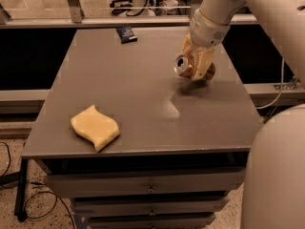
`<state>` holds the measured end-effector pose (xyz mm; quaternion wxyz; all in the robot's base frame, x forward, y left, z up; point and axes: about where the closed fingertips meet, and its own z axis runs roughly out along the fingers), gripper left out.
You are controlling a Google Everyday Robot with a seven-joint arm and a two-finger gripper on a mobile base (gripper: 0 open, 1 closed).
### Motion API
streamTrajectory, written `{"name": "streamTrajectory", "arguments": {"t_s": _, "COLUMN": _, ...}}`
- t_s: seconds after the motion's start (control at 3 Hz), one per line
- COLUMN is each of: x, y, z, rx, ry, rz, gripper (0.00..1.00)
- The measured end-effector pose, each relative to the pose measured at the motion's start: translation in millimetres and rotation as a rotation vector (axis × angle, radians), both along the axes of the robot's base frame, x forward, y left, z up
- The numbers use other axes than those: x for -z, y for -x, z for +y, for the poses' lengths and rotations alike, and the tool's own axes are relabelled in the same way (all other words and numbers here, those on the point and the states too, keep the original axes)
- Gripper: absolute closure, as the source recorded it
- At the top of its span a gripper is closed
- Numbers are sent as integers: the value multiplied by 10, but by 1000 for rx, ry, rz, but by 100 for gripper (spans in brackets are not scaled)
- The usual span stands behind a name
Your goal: Knock orange can over
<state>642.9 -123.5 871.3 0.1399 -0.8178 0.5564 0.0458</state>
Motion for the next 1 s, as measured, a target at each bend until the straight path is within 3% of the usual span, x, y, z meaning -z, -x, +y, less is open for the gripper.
{"name": "streamTrajectory", "arguments": {"t_s": 0.33, "x": 110, "y": 198, "z": 46, "rx": -64, "ry": 61, "rz": 30, "gripper": 59}}
{"name": "streamTrajectory", "arguments": {"t_s": 1.0, "x": 241, "y": 472, "z": 123, "rx": -127, "ry": 93, "rz": 80, "gripper": 11}}
